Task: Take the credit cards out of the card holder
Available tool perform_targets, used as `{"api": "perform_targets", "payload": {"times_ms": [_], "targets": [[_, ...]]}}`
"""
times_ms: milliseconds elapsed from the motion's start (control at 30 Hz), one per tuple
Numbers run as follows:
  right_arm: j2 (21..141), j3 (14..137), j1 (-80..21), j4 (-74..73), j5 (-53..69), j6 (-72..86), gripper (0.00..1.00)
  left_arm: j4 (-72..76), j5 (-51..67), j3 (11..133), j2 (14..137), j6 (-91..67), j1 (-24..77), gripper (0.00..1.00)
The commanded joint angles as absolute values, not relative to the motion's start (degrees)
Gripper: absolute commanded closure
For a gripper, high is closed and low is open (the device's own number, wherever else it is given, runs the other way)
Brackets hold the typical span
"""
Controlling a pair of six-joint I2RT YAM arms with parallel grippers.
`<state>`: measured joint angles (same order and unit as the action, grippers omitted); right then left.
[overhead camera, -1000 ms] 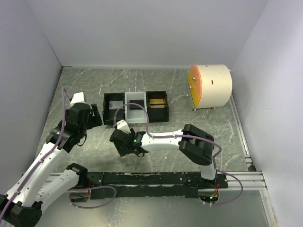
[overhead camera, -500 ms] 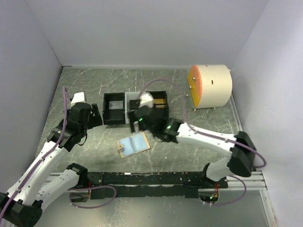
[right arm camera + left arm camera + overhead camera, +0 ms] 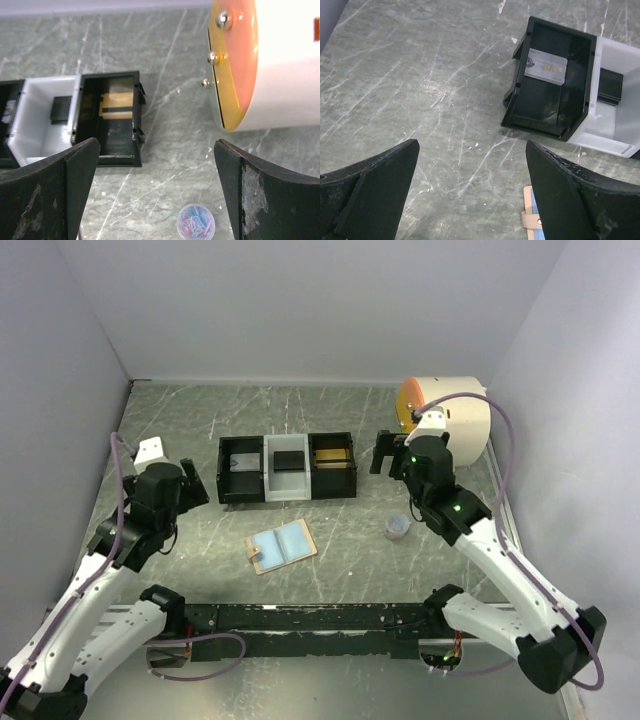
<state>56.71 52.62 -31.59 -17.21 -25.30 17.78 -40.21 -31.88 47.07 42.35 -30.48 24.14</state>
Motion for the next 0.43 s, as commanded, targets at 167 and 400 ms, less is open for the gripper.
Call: {"api": "perform_targets", "payload": {"times_ms": [167,400], "targets": [[48.7,56.5,-31.6,-19.5,-24.2,15.0,0.00,-40.0,-36.0,48.2,34.2,-30.9,24.0,0.00],[49.0,57.0,-31.6,-22.9,-27.7,14.9,0.00,-39.4,-36.2,47.5,31.2,-30.6,24.0,0.00]]}}
